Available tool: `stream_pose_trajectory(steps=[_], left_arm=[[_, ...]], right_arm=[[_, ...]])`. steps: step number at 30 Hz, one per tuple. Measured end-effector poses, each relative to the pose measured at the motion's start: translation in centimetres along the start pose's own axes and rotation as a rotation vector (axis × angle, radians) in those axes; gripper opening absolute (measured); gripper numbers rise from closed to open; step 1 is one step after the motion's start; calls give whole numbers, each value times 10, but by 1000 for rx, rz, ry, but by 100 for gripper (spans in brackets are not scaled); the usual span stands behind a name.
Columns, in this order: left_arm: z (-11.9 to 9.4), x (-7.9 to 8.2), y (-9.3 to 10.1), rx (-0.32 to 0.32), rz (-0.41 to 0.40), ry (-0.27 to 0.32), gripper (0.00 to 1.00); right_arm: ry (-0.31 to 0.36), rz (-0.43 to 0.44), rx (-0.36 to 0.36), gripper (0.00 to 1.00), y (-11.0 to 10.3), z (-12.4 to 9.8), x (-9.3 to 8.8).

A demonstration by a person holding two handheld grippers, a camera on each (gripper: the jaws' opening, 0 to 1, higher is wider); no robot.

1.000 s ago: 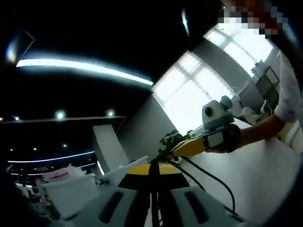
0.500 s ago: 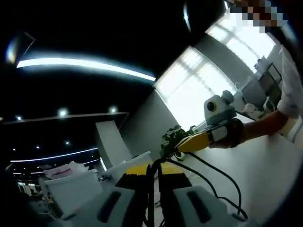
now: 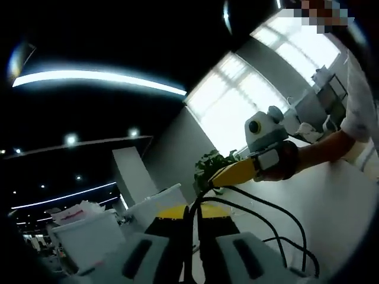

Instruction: Coil the Type-C to USB data cable on the desktop and secure it with Velcro straps.

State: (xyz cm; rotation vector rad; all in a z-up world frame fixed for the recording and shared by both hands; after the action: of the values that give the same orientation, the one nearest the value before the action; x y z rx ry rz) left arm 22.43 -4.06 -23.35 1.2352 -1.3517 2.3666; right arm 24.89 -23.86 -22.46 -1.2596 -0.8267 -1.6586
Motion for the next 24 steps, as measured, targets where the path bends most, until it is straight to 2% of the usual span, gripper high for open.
stream_pose_trajectory(steps=[3, 6, 8, 10, 11, 12, 13, 16, 19, 24], left_arm=[[1, 0, 2, -17, 42, -27, 5], [1, -1, 0, -18, 3, -22, 4], [0, -1, -2, 0, -8, -30, 4], [-4, 0, -10, 35, -39, -20, 4], [-6, 1, -12, 41, -67, -3, 4], [-9, 3, -18, 67, -95, 15, 4], [-11, 4, -22, 83, -103, 22, 4], [-16, 7, -29, 120, -116, 39, 4], [-18, 8, -31, 138, -112, 38, 4], [-20, 11, -31, 154, -108, 53, 4]], right_arm=[[4, 27, -7, 1, 2, 0, -1], [17, 45, -27, 2, 5, 1, -1], [58, 78, -53, 3, 9, -1, 1], [107, 134, -110, 9, 18, -8, 5], [116, 162, -125, 10, 22, -11, 7], [124, 233, -166, 11, 31, -15, 7], [119, 253, -185, 11, 38, -18, 7], [-29, 249, -244, 15, 54, -21, -13], [-226, 341, -253, 26, 55, -12, -46], [-443, 248, -291, 26, 55, -6, -92]])
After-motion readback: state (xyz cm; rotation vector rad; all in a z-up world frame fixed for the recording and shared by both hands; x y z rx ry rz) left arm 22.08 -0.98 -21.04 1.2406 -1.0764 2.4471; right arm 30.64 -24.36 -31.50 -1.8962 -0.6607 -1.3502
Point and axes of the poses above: the point that each gripper's makers call its tool centre point, and the gripper's own axes: z roughly forward along the fingers, y roughly to its right, x roughly out of its top, the point moved 10 cm from there along -z, roughly backward along the fingers, and after that the axes turned 8 degrees about z, right-handed, at the moved point
